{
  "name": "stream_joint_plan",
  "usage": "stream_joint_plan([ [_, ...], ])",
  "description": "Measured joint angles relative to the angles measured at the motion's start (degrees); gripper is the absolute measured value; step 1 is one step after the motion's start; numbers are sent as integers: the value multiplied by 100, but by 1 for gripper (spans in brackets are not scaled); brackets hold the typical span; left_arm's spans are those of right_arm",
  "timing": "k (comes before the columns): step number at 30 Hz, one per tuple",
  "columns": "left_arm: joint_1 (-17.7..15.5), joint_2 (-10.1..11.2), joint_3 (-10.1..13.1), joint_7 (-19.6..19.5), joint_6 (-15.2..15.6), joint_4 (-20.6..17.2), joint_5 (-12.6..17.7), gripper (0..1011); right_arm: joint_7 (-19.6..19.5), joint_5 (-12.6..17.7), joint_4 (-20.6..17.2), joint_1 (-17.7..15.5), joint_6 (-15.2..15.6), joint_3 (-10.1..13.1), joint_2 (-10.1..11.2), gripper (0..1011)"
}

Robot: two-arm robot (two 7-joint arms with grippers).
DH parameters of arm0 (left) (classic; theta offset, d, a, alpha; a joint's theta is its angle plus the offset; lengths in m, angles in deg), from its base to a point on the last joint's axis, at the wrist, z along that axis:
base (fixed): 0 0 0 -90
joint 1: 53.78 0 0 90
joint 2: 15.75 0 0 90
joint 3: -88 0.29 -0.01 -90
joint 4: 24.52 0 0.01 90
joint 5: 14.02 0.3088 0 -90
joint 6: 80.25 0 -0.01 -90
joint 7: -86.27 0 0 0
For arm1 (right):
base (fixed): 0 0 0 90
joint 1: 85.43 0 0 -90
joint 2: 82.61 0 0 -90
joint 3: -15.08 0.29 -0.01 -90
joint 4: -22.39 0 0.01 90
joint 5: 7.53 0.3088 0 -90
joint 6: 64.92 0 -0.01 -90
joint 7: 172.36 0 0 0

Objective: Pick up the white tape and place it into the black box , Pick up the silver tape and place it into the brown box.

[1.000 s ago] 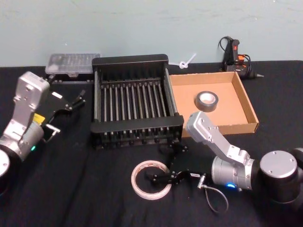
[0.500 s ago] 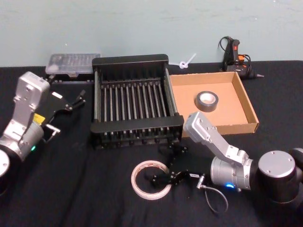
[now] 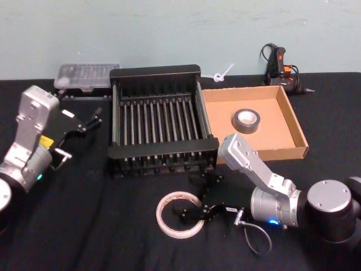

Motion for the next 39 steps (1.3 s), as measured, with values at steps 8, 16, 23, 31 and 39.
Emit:
stream_joint_plan([
  [8, 0, 0, 0, 0, 0, 0, 0, 1001, -22, -6, -7, -23, 21, 1, 2, 1002],
  [16, 0, 0, 0, 0, 0, 0, 0, 1001, -53, -22, -7, -26, 23, 8, -2, 1002],
  [23, 0, 0, 0, 0, 0, 0, 0, 1001, -56, -30, -7, -24, 26, 9, -2, 1002],
  [31, 0, 0, 0, 0, 0, 0, 0, 1001, -50, -31, -8, -24, 26, 11, -1, 1002],
  [39, 0, 0, 0, 0, 0, 0, 0, 1001, -45, -29, -8, -23, 23, 11, -1, 1002],
])
